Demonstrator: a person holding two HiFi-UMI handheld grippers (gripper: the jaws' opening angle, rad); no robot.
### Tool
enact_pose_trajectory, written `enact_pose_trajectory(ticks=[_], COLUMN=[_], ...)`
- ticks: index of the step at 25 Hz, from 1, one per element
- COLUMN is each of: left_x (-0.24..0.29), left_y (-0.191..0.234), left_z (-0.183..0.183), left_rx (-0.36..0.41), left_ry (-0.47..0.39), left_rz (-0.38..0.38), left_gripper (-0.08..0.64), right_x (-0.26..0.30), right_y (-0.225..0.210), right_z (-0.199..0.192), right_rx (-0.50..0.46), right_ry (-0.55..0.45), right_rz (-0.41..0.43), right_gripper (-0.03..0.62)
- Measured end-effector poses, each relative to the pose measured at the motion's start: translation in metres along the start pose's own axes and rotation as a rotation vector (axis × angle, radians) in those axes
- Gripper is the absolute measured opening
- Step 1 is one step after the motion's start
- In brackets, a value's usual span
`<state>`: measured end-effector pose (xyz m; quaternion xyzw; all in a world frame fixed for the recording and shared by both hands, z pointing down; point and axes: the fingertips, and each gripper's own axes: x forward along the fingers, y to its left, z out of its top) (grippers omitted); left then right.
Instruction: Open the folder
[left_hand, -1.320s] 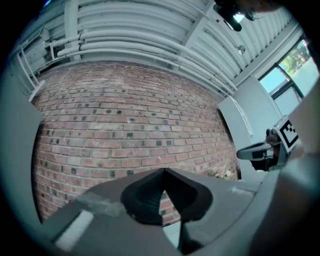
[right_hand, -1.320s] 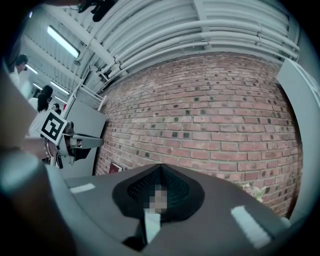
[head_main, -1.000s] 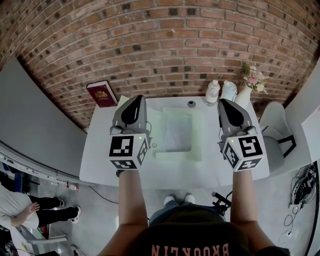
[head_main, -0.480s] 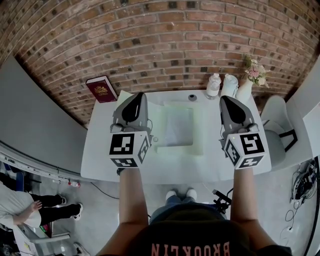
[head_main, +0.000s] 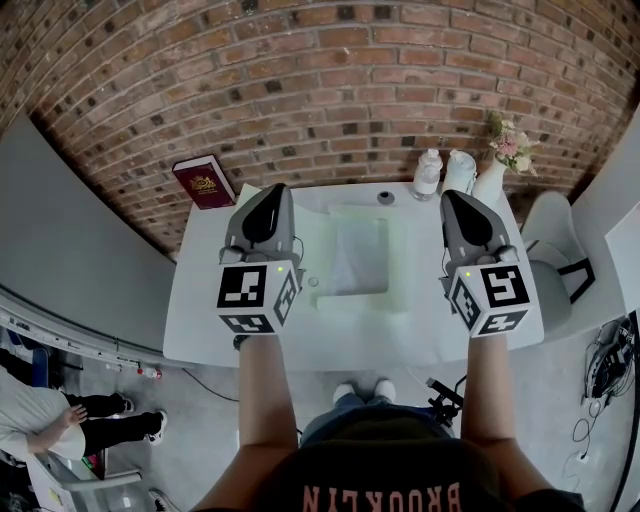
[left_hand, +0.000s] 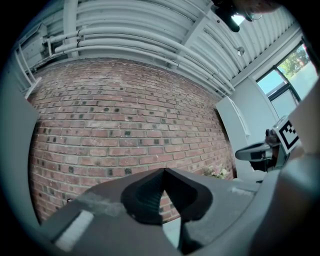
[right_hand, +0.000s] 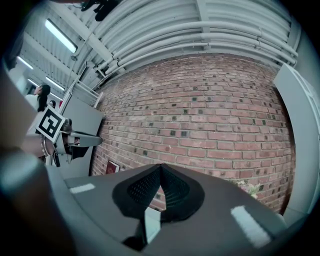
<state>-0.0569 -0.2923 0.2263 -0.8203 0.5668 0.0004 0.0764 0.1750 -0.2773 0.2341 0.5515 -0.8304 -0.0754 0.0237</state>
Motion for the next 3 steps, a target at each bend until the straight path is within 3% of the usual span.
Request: enact_pose_trajectory(ticks=[3], left_x=[0.0], left_y=[0.0009], left_z=[-0.0003], left_rx=[0.0], left_ry=[-0.001], left_rz=[-0.005], left_gripper=[0.0], right_x=[0.001], right_y=[0.0019], right_z=[0.0013], right_rx=[-0.003], right_ry=[-0.003], right_rz=[-0.005], right_gripper=[-0.003])
